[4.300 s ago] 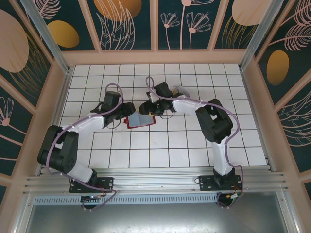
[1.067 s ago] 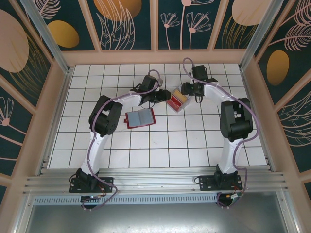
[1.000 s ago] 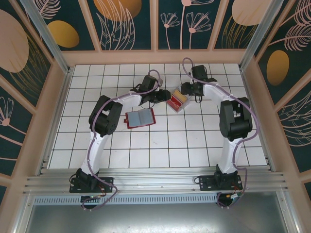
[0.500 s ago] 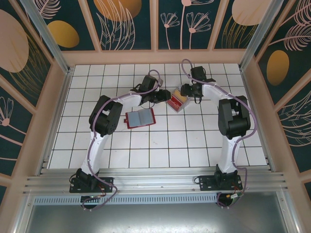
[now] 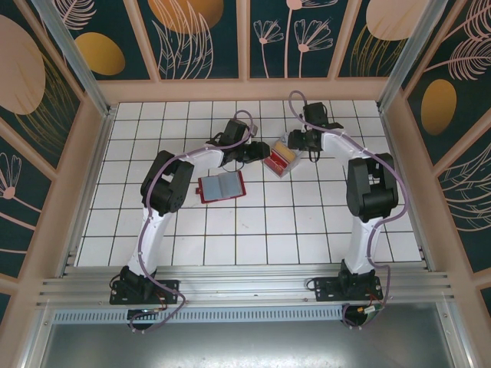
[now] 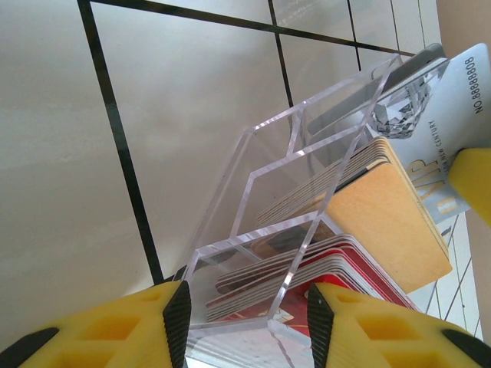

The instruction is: Put the credit cards into the card holder

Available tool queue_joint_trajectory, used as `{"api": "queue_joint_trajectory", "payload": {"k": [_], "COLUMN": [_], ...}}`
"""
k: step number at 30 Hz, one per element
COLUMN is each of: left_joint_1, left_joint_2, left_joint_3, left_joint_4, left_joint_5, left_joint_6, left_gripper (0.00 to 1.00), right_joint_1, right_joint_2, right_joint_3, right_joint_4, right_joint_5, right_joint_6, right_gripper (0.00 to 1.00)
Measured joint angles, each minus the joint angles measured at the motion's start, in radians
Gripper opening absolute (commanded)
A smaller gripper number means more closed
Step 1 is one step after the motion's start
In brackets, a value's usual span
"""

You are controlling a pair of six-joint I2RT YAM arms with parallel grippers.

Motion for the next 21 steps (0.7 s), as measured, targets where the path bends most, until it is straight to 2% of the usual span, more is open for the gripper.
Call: {"api": "queue_joint_trajectory", "payload": {"k": [5, 7, 11, 21], "left_joint_1": [0.0, 0.0, 0.0, 0.0], "left_joint_2": [0.0, 0.001, 0.001, 0.001], "left_joint_3": [0.0, 0.0, 0.0, 0.0], "left_joint_4": [0.0, 0.001, 0.001, 0.001], "left_joint_5": [0.0, 0.001, 0.002, 0.002], "left_joint_6": [0.0, 0.0, 0.0, 0.0], "left_gripper": [0.47, 0.47, 0.47, 0.47], "right_joint_1": [-0.001, -0.001, -0.001, 0.003], "right_joint_2": [-0.003, -0.004, -0.004, 0.002], "right_joint_3": [0.0, 0.0, 0.0, 0.0], "right_joint_4": [0.0, 0.0, -0.001, -0.012], "right_joint_5": [0.0, -0.001, -0.011, -0.021], "right_joint_6": [0.0, -0.001, -0.012, -0.026], "right_gripper": [0.44, 0.44, 0.56, 0.59]}}
